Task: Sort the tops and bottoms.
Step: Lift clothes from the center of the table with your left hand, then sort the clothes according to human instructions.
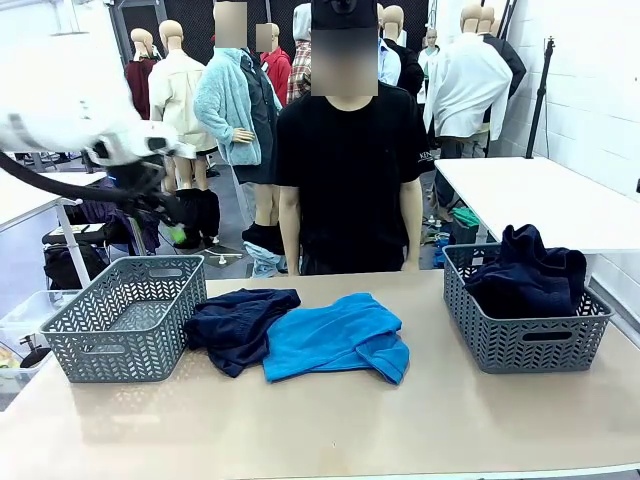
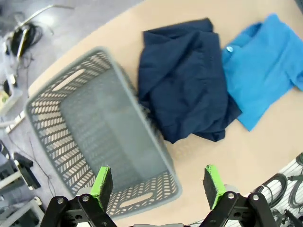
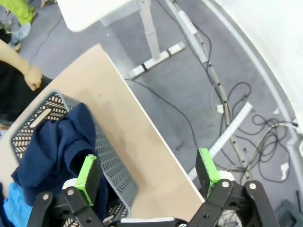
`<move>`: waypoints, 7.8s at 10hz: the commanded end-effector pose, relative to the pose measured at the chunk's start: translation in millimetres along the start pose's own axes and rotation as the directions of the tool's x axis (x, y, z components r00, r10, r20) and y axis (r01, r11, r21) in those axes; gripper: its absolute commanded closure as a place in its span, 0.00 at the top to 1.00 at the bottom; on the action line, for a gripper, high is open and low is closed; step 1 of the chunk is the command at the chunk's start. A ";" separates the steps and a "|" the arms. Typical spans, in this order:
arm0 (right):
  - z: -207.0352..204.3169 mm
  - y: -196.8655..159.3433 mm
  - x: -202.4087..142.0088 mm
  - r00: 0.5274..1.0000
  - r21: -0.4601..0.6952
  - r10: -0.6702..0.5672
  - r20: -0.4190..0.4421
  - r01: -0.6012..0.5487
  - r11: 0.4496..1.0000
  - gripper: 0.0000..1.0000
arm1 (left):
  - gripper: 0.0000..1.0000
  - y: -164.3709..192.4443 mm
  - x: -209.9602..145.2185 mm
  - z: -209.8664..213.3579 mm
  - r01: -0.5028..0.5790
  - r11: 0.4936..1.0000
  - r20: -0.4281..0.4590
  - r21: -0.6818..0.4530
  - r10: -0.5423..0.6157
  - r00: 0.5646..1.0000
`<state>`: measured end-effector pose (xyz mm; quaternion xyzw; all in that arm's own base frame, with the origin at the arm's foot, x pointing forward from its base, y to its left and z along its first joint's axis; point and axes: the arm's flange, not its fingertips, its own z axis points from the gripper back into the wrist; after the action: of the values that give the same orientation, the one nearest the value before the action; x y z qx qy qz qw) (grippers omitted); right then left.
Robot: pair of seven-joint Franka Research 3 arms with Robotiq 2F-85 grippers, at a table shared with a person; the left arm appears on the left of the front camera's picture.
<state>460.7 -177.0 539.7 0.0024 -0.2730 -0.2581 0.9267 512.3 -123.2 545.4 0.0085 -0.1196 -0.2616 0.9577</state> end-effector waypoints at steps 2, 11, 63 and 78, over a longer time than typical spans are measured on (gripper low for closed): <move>2.4 7.2 0.2 1.000 -0.021 0.022 -0.007 -0.022 1.000 1.00 | 1.00 -26.9 -6.7 -6.8 0.148 0.988 -0.035 -0.050 -0.150 0.988; 2.4 7.2 0.2 1.000 -0.021 0.022 -0.007 -0.022 1.000 1.00 | 1.00 -98.1 65.6 -36.5 0.367 0.922 0.047 -0.124 -0.364 0.930; 2.4 7.2 0.2 1.000 -0.021 0.022 -0.007 -0.022 1.000 1.00 | 0.00 -284.0 157.0 59.6 0.842 0.520 0.212 0.143 -0.847 0.487; 2.4 7.2 0.2 1.000 -0.021 0.022 -0.007 -0.022 1.000 1.00 | 0.00 -285.1 144.2 113.8 0.843 0.505 0.260 0.186 -0.853 0.453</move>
<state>462.7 -171.8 542.5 0.0003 -0.2716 -0.2525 0.9287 465.2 -438.2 660.2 0.0348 -0.2565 -0.6984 0.6672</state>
